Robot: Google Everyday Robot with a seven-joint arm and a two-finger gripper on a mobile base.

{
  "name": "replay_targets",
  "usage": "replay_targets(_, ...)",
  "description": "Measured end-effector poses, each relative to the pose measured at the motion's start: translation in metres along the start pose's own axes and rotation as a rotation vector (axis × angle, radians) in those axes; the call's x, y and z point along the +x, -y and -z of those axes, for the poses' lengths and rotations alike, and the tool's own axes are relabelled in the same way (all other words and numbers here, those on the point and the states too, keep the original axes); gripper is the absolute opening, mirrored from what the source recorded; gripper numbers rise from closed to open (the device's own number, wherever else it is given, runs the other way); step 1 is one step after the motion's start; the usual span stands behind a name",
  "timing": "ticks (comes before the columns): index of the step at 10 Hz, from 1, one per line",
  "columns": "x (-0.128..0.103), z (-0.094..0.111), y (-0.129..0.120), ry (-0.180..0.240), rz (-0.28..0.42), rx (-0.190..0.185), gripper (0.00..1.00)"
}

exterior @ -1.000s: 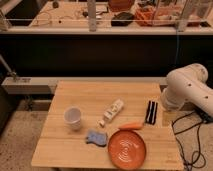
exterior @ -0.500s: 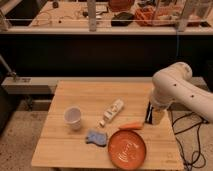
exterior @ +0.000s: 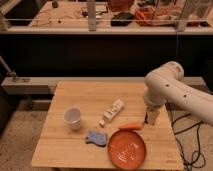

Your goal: Place the bottle in the ceramic bowl

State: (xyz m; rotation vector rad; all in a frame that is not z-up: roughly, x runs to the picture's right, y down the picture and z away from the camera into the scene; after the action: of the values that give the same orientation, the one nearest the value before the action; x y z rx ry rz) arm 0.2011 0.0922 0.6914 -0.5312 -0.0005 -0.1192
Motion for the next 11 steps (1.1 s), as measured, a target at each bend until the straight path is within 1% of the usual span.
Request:
replay_targets(1, -0.009, -0.001, 0.004, 0.002, 0.021, 0.003, 0.8)
replay_targets(4, -0.01, -0.003, 0.008, 0.004, 0.062, 0.01, 0.8)
replay_targets(7, -0.03, -0.005, 0.019, 0.013, 0.12, 0.019, 0.8)
replay_targets(10, -0.035, -0.007, 0.025, 0.02, 0.175, 0.029, 0.8)
replay_targets(11, -0.04, -0.008, 0.031, 0.025, 0.197, 0.033, 0.8)
